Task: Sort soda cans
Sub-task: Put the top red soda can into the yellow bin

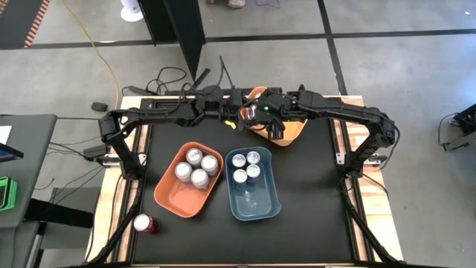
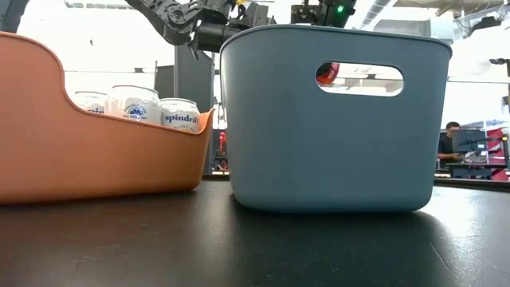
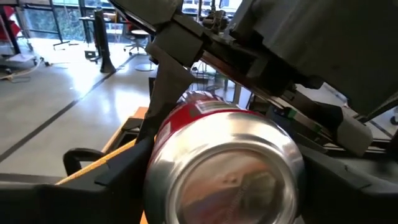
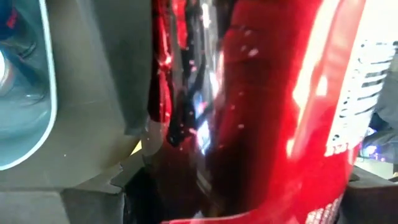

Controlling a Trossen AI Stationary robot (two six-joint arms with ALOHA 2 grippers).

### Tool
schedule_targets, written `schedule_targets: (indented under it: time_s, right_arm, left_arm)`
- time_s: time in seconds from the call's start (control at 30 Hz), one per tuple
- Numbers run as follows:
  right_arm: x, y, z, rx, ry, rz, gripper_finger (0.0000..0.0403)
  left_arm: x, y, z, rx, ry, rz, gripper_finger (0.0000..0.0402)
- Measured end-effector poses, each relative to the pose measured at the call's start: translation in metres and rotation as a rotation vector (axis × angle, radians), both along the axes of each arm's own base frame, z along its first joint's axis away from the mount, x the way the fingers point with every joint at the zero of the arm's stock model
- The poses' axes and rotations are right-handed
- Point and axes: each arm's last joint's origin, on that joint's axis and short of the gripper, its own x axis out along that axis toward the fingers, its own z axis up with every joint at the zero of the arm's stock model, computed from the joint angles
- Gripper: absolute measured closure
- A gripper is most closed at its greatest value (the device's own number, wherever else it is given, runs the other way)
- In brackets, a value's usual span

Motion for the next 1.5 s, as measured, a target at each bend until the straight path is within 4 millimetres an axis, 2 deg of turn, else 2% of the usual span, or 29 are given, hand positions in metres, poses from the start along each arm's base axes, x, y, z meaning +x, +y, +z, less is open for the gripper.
schedule_targets:
  time_s: [0.43,0.7,1.1,1.3,1.5]
  right_arm:
    - [0.001,0.001,0.0,0.0,-0.005,0.003,0.0103]
    - [0.002,0.0,0.003,0.008,-0.045,-0.019,0.0037]
    - [0.001,-0.002,0.004,-0.047,-0.047,-0.065,0.0035]
    - [-0.013,-0.004,0.021,-0.043,-0.13,-0.126,0.0035]
    - [-0.039,-0.004,0.046,-0.039,-0.239,-0.175,0.0035]
  left_arm:
    - [0.0,-0.002,0.0,0.02,0.009,-0.006,0.0095]
    - [0.001,-0.002,-0.003,0.04,0.015,-0.048,0.0095]
    - [0.001,-0.001,-0.003,0.059,0.02,-0.048,0.0095]
    - [-0.003,0.006,0.002,0.049,-0.015,-0.066,0.0095]
    - [-0.009,0.018,0.007,0.003,-0.064,-0.106,0.0095]
